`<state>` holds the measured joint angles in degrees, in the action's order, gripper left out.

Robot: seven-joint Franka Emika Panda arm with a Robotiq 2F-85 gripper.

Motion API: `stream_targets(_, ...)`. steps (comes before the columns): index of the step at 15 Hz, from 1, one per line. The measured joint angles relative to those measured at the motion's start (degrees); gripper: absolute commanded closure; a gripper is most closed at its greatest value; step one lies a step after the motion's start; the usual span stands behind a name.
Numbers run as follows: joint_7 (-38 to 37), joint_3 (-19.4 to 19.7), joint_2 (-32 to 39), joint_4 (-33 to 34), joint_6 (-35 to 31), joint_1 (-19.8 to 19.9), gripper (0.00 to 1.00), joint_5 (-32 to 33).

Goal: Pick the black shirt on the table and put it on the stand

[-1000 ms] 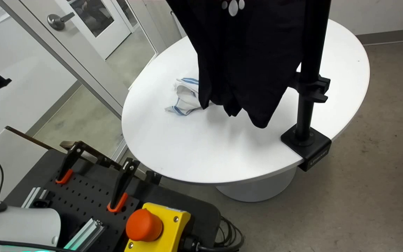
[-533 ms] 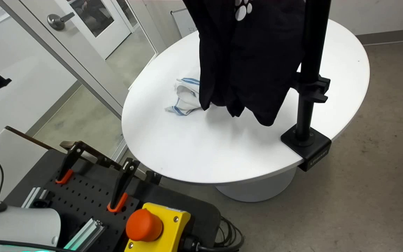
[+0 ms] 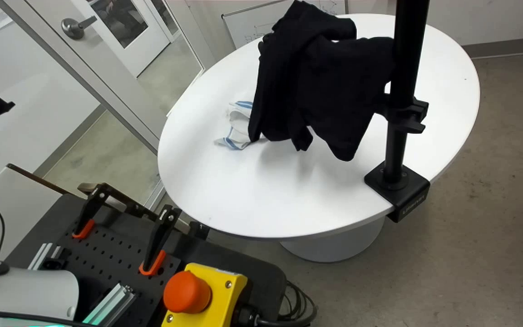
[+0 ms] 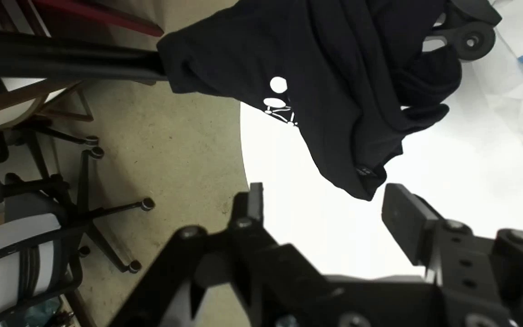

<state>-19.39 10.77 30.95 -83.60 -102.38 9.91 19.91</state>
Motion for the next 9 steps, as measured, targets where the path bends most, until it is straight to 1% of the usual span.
stream_targets(1, 0.0, 0.0, 0.6, 1.0, 0.6, -0.1, 0.00, 0.0)
stream_targets(4, 0.0, 0.1, 1.9, 3.2, 1.9, -0.4, 0.00, 0.0)
stream_targets(9, 1.2, -0.4, 1.6, 4.5, 2.1, -0.7, 0.00, -1.9)
